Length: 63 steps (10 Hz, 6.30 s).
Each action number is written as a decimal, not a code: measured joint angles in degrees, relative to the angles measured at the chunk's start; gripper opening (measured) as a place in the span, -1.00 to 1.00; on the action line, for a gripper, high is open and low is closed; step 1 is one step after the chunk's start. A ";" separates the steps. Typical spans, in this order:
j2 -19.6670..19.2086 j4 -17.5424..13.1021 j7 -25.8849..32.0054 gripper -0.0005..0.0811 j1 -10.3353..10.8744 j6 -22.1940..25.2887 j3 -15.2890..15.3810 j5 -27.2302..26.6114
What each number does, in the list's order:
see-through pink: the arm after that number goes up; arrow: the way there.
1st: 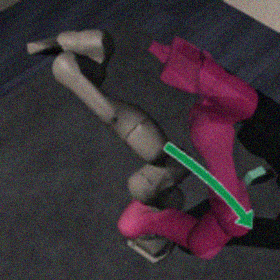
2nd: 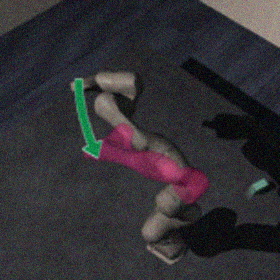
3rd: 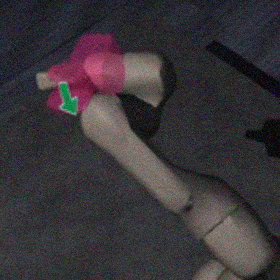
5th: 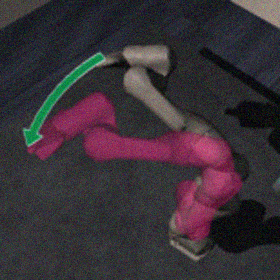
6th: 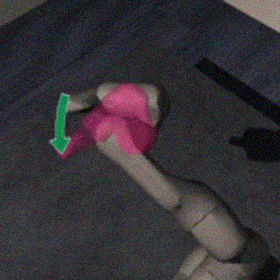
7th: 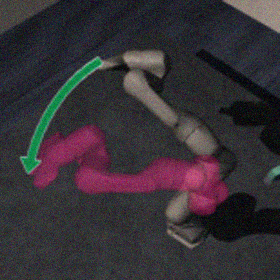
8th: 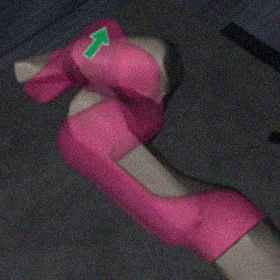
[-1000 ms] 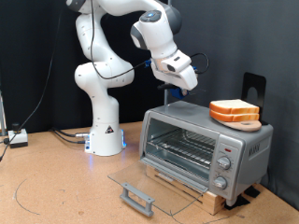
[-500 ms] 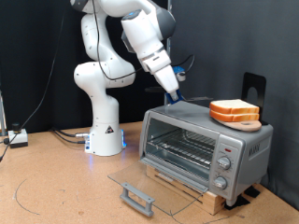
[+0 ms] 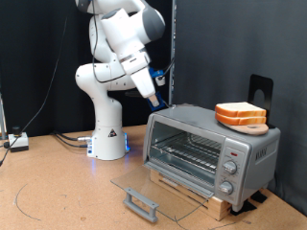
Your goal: Make a piece of toast with the oven
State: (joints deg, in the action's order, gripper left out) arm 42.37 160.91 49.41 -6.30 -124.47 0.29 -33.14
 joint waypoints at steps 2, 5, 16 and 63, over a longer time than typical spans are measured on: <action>-0.02 -0.48 1.54 -0.02 -0.51 2.23 -1.53 1.01; -0.09 -1.29 1.14 -0.02 -0.22 -3.62 5.68 5.35; -4.56 -5.31 -2.22 -0.02 -0.78 -6.09 11.64 7.17; -13.28 -12.33 -4.81 -0.02 2.10 -3.83 15.66 3.08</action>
State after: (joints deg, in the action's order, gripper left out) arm 29.09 148.59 44.60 -4.20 -128.29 15.95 -30.06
